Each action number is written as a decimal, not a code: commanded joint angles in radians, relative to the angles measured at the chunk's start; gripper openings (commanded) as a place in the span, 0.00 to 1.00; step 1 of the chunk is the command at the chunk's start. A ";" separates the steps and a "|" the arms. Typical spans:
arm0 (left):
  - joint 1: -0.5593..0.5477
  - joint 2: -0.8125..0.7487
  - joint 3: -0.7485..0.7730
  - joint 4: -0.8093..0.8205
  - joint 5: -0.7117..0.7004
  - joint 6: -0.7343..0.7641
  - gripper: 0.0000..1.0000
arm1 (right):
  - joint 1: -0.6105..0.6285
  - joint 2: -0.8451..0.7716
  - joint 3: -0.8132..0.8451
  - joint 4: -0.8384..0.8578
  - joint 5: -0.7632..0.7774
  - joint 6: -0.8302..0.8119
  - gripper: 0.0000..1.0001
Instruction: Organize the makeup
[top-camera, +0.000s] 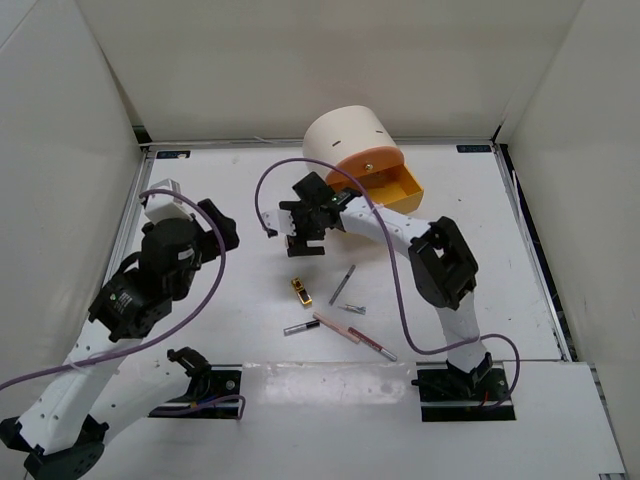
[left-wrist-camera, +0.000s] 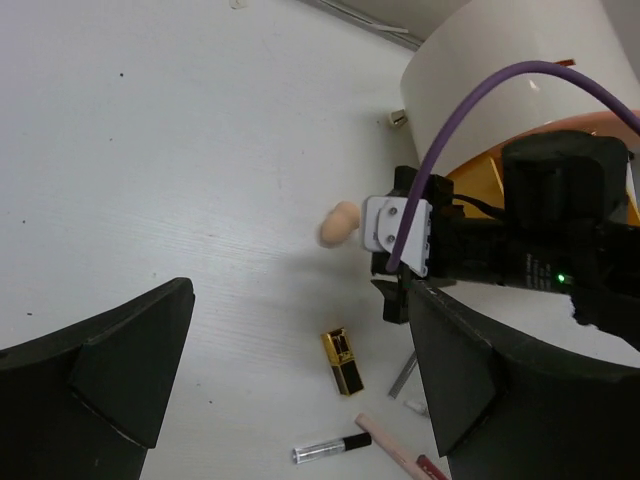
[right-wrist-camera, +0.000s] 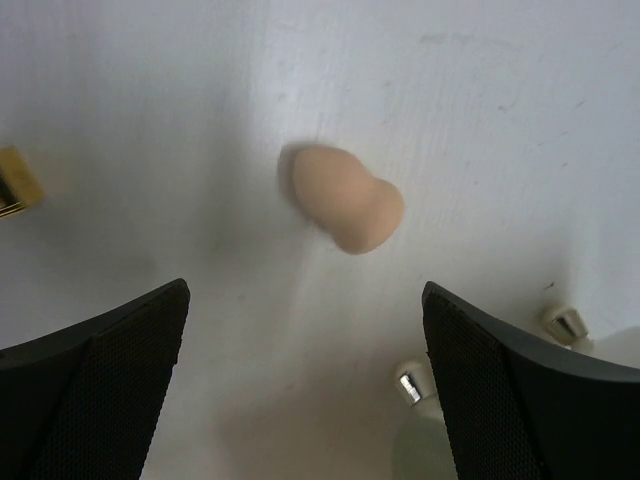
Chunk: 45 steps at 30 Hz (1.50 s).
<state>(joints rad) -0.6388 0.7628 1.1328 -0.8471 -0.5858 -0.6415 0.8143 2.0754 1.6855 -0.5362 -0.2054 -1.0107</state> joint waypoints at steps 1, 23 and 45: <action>0.001 0.050 0.070 -0.040 -0.003 0.029 0.98 | -0.035 0.075 0.101 0.131 -0.114 -0.033 0.99; 0.001 0.201 0.133 -0.012 -0.028 0.190 0.98 | -0.035 0.327 0.183 0.377 -0.286 0.230 0.37; 0.001 0.205 -0.008 0.126 0.040 0.075 0.98 | -0.147 -0.345 -0.180 0.559 -0.249 0.669 0.10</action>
<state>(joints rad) -0.6388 0.9688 1.1458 -0.7677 -0.5816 -0.5327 0.7303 1.8004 1.5867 -0.0216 -0.5228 -0.4526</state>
